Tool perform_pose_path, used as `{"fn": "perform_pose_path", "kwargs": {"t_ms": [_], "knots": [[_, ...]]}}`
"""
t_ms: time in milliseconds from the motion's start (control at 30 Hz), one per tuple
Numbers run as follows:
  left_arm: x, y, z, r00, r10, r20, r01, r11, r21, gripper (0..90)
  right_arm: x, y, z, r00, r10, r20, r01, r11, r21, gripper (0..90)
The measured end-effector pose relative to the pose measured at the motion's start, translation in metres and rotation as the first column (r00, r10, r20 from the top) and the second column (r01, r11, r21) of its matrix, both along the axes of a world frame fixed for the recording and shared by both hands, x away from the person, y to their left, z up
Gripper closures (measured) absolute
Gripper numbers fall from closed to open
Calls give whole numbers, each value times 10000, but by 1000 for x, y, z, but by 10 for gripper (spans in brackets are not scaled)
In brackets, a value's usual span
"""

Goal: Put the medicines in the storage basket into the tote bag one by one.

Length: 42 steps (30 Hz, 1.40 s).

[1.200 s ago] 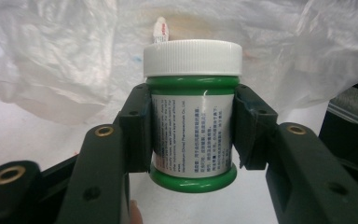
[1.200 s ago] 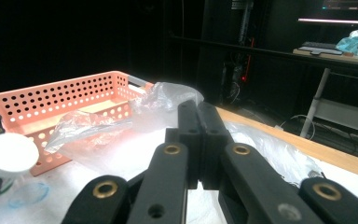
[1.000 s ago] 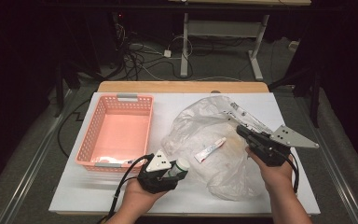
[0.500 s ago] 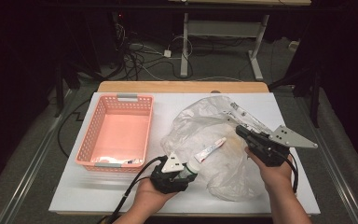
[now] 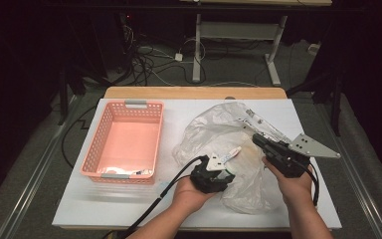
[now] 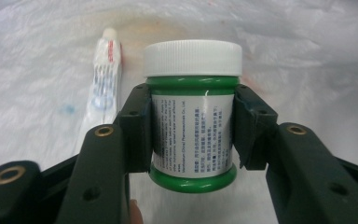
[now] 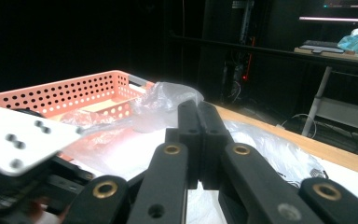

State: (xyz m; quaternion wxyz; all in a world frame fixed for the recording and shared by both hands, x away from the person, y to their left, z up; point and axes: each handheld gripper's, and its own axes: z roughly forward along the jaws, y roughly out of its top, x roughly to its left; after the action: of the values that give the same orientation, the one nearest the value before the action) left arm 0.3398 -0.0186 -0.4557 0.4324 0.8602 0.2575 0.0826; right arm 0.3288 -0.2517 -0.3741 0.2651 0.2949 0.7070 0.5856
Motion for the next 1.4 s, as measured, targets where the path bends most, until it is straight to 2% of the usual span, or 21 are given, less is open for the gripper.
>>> {"fn": "perform_pose_path", "kwargs": {"t_ms": [200, 400, 500, 567, 600, 633, 667, 700, 767, 833, 900, 933, 967, 1000, 1033, 1067, 1100, 1133, 1167, 1300, 1400], "knots": [[16, -22, -5, 9999, 95, 116, -96, 9999, 80, 538, -1, -1, 1, 10000, 33, 44, -34, 10000, 65, 900], [35, -44, -7, 9999, 101, -9, -101, 9997, 206, 538, -1, -2, 1, 10000, 35, 36, -36, 9999, 129, 900], [38, -51, -9, 9999, 110, 92, -111, 9998, 167, 538, -1, -3, 2, 10000, 28, 58, -29, 9999, 133, 900], [39, -53, -12, 10000, 2, 24, -2, 9996, 286, 538, -1, -3, 2, 10000, 43, 87, -44, 10000, 70, 900], [39, -55, -15, 9998, 153, -89, -152, 9998, 137, 538, -2, -2, 2, 10000, 47, 88, -48, 10000, 81, 900], [40, -54, -16, 9999, 39, -160, -30, 9985, 550, 537, -2, -2, 2, 9999, 51, 90, -52, 10000, 84, 900], [39, -56, -19, 9996, 116, -262, -100, 9982, 594, 537, -2, -2, 2, 9999, 63, 89, -64, 9999, 83, 900], [38, -57, -21, 9993, 134, -347, -118, 9988, 466, 537, -2, -2, 2, 9999, 67, 91, -68, 9999, 77, 900], [38, -55, -21, 9996, -38, -269, 55, 9980, 623, 536, -2, -2, 2, 10000, 43, 48, -44, 9999, 121, 900], [37, -56, -22, 9985, 190, -521, -167, 9989, 443, 534, -1, -2, 1, 10000, 26, 31, -26, 9999, 139, 900], [38, -56, -24, 9978, 113, -649, -69, 9977, 679, 504, 0, -2, 1, 10000, 45, 50, -45, 10000, 84, 900], [40, -52, -23, 9979, -267, -590, 346, 9898, 1382, 492, 0, -2, 1, 10000, 35, 30, -36, 9999, 93, 900], [39, -51, -22, 9982, -341, -500, 411, 9886, 1449, 491, -1, -2, 1, 10000, 16, 12, -17, 9999, 131, 900], [34, -56, -24, 9976, 343, -597, -318, 9986, 430, 491, -1, -2, 1, 10000, 4, 19, -4, 9999, 131, 900], [32, -58, -25, 9956, 620, -708, -623, 9981, -26, 479, -2, -2, 2, 10000, 0, 33, 0, 9999, 116, 900], [35, -53, -22, 9985, 73, -537, -31, 9970, 772, 442, -1, -3, 2, 10000, 25, 86, -25, 10000, 60, 900], [37, -49, -19, 9987, -320, -389, 370, 9900, 1358, 435, -1, -3, 2, 10000, 21, 95, -21, 10000, 64, 900], [37, -49, -19, 9987, -320, -389, 370, 9900, 1358, 434, -1, -2, 2, 10000, 22, 97, -22, 10000, 64, 900], [33, -52, -21, 9989, 112, -452, -84, 9981, 618, 407, -1, -2, 2, 10000, 10, 45, -11, 9999, 122, 900], [32, -48, -18, 9992, 109, -390, -82, 9975, 695, 352, -1, -2, 1, 10000, 29, 50, -29, 10000, 62, 900], [27, -41, -13, 9981, 200, -575, -177, 9991, 397, 307, -1, -2, 1, 10000, 12, 40, -12, 10000, 66, 900]]}}
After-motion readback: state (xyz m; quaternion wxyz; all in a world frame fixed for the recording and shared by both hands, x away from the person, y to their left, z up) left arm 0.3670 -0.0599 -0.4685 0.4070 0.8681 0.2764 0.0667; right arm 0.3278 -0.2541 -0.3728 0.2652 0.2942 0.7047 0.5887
